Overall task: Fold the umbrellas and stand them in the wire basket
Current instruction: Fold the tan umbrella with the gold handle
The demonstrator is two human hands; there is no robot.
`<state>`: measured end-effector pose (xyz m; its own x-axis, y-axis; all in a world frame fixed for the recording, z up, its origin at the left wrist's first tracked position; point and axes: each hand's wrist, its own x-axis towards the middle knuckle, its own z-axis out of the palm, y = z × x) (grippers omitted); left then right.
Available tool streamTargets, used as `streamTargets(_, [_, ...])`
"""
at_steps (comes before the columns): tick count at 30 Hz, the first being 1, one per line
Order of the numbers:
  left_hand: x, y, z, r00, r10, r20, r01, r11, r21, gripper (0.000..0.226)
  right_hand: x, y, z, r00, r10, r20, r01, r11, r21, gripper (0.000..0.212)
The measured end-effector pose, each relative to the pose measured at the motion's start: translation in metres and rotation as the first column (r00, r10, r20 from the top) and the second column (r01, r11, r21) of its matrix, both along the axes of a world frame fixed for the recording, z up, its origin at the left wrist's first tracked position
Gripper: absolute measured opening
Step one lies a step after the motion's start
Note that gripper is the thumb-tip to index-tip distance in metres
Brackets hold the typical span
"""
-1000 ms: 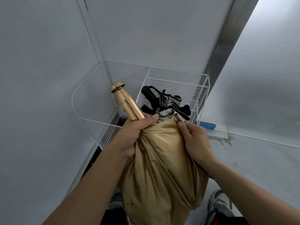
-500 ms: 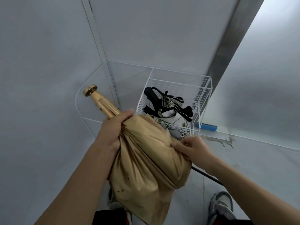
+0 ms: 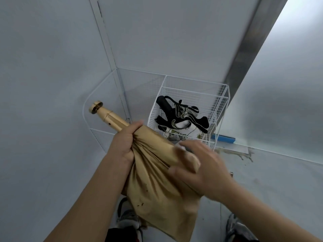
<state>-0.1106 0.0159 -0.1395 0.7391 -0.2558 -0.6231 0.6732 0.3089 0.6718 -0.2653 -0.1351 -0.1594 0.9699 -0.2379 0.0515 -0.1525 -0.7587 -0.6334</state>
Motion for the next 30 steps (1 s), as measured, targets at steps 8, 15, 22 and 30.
streamTargets(8, [-0.015, 0.001, 0.015, 0.877, -0.354, 0.326, 0.394, 0.917, -0.066, 0.037, 0.003, -0.017, 0.000, 0.873, 0.257, -0.414, 0.172, 0.632, 0.756, 0.040])
streamTargets(15, [-0.018, -0.010, 0.007, 0.909, -0.379, 0.172, 0.406, 0.900, -0.158, 0.021, 0.000, -0.015, -0.007, 0.773, 0.500, -0.390, 0.235, 0.346, 0.909, 0.032])
streamTargets(22, [-0.009, -0.006, -0.003, 0.954, 0.131, 0.271, -0.212, 0.931, 0.298, 0.014, -0.005, -0.013, 0.010, 0.967, 0.225, -0.117, -0.063, 0.660, 0.749, 0.072])
streamTargets(30, [-0.010, -0.009, -0.005, 0.911, -0.044, 0.410, -0.107, 0.935, 0.339, 0.017, -0.004, -0.017, 0.005, 0.949, -0.307, 0.076, 0.200, 0.769, 0.607, 0.026])
